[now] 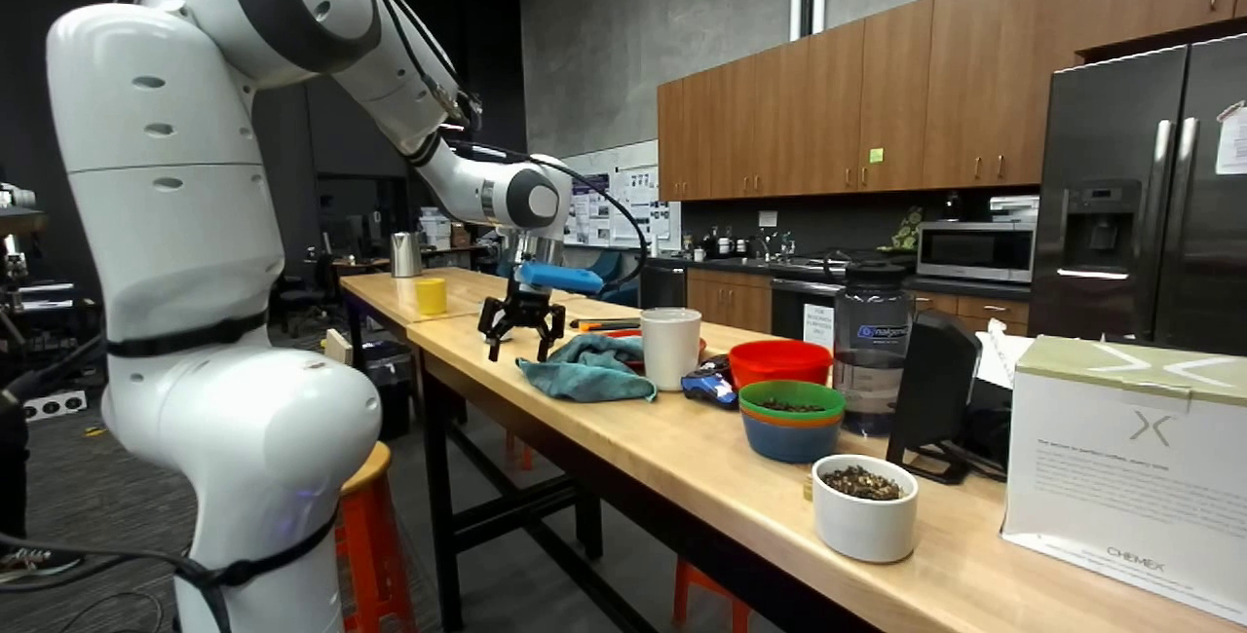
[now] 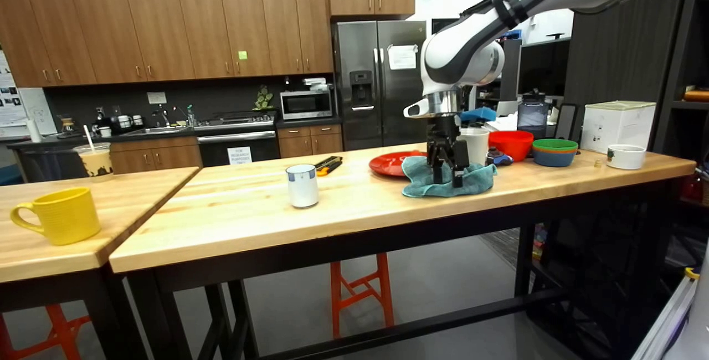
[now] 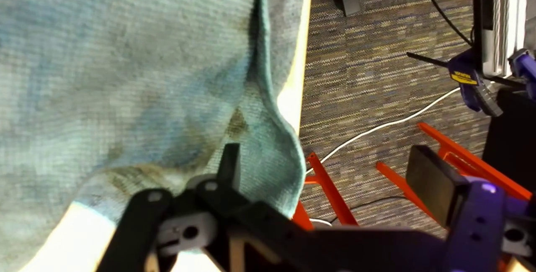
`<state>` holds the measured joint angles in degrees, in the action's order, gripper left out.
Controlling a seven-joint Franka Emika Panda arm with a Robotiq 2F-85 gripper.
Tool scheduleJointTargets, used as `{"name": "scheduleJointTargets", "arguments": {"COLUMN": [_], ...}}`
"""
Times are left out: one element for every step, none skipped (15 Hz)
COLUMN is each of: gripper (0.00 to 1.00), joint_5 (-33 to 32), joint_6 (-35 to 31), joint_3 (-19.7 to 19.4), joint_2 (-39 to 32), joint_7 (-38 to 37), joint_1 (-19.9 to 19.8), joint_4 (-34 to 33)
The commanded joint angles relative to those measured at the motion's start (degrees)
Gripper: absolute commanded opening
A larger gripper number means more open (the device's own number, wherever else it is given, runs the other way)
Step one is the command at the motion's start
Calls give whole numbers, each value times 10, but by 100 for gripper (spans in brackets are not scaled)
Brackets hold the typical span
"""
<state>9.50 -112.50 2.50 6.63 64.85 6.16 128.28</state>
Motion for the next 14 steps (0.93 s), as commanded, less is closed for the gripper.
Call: {"name": "scheduleJointTargets", "arguments": {"gripper": [100, 100, 100, 100, 100, 100, 100, 100, 100, 100, 100, 100, 100, 100], "joint_5": [-3, -1, 0, 1, 1, 1, 1, 1, 2, 4, 4, 5, 6, 6], "joint_6": [-10, -9, -7, -7, -7, -6, -6, -7, -10, -12, -14, -15, -18, -19], "joint_3": [-1, -2, -2, -2, -3, -3, -3, -3, -3, -4, -4, -5, -6, -7], "joint_2": [21, 21, 22, 23, 23, 23, 24, 24, 26, 27, 28, 28, 28, 28], "joint_7": [7, 8, 9, 10, 10, 10, 10, 10, 11, 12, 13, 13, 13, 11], "joint_1": [-3, -3, -3, -3, -3, -3, -3, -3, -3, -3, -3, -4, -4, -4], "joint_4": [20, 21, 21, 23, 24, 25, 26, 28, 31, 35, 37, 38, 40, 41]}}
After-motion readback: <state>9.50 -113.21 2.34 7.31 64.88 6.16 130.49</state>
